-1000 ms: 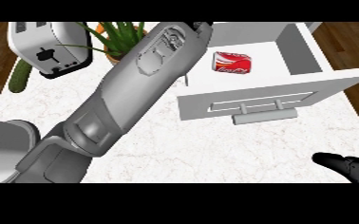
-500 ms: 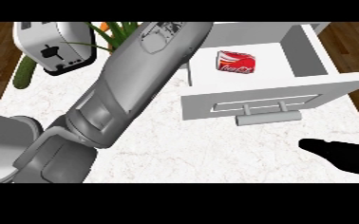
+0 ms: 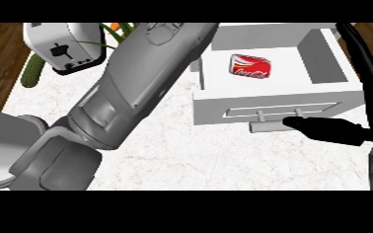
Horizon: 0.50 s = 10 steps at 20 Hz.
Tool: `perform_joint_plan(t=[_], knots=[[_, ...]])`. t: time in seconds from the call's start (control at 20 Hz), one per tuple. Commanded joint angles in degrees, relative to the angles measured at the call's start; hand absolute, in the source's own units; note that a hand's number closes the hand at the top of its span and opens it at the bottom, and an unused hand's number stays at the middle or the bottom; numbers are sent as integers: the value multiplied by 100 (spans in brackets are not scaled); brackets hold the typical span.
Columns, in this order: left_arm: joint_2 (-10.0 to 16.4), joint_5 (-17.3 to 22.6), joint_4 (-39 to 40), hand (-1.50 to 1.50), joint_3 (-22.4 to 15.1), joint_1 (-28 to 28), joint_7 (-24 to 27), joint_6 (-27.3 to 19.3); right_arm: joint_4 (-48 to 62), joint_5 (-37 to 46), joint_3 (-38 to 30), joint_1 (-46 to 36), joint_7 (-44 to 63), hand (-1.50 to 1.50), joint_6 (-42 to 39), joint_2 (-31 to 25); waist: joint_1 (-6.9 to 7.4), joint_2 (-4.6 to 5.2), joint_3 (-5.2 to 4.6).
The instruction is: Pick up the can, place it into the drawer and close the drawer
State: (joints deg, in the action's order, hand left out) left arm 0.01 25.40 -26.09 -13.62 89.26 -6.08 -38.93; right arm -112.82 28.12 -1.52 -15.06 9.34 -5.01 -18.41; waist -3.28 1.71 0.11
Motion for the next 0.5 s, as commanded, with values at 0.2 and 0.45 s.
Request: perform_joint_plan(t=[0.2,0.45], knots=[[-1,11,410,-150,67,195,227,148,1910,1417,665,-907,-507,-150,556,57,255,-32,-2],[12,52,415,-150,237,229,153,373,2905,2128,933,-1224,-713,-150,946,160,336,-88,-6]])
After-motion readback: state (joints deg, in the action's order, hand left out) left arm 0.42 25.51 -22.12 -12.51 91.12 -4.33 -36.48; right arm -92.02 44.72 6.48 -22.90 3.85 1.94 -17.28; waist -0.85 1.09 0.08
